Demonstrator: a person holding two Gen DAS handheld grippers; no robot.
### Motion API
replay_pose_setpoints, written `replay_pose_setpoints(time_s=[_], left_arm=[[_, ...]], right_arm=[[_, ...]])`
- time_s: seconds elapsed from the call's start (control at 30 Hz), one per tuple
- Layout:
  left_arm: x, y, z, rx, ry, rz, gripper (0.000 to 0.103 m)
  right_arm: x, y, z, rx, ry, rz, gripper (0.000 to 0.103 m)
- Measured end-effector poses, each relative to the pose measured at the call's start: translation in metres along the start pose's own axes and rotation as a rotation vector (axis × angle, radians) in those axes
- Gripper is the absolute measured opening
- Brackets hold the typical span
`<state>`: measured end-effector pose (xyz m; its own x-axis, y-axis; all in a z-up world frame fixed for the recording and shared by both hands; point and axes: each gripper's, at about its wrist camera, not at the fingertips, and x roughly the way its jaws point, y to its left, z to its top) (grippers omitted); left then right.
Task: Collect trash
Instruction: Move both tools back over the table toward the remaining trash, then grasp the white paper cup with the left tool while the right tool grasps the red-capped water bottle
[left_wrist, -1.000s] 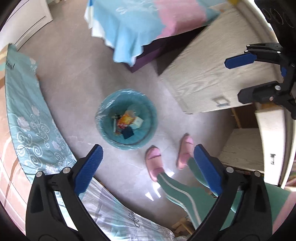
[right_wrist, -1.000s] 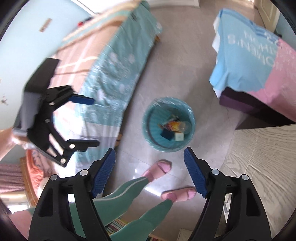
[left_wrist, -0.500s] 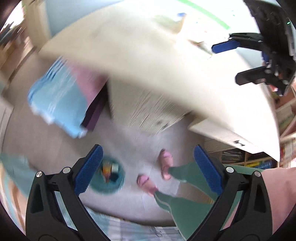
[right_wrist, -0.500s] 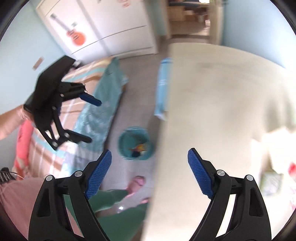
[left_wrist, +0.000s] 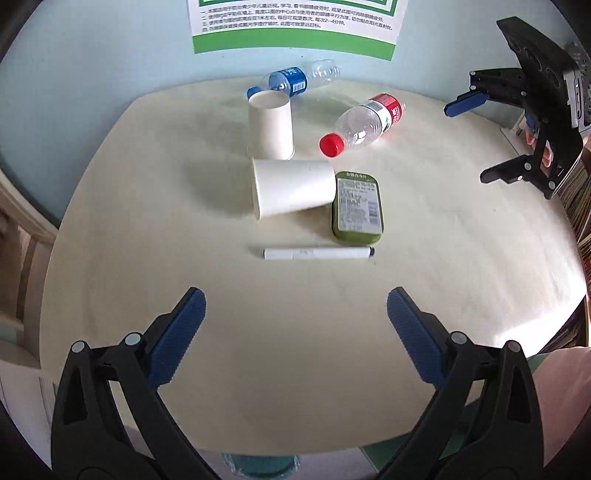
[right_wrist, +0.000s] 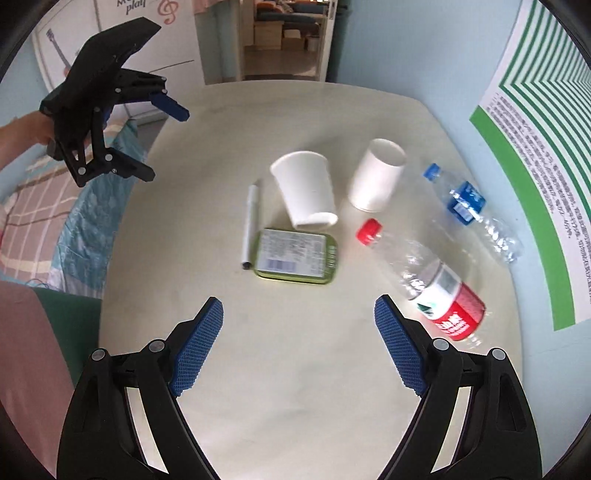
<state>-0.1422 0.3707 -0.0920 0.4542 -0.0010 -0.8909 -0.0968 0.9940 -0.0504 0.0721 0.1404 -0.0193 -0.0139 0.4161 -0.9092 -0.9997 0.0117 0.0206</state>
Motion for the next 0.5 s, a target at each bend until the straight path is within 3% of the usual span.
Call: replay_pose_setpoints(time_s=[0.17, 0.37, 0.5], left_arm=[[0.045, 0.016, 0.049, 0.07, 0.059, -0.033, 0.096], [0.107, 0.034, 0.078, 0.143, 0.167, -0.069, 0.096], [0.127, 0.038, 0.094, 0.159, 0.163, -0.199, 0.096]], right_arm=[[0.003, -0.061, -0.006, 0.039, 0.009, -0.045, 0.084], [0.026, -0.11, -0.008, 0.094, 0.032, -0.038, 0.084], [0.051, -0.127, -0.007, 0.042, 0.08, -0.011, 0.084]])
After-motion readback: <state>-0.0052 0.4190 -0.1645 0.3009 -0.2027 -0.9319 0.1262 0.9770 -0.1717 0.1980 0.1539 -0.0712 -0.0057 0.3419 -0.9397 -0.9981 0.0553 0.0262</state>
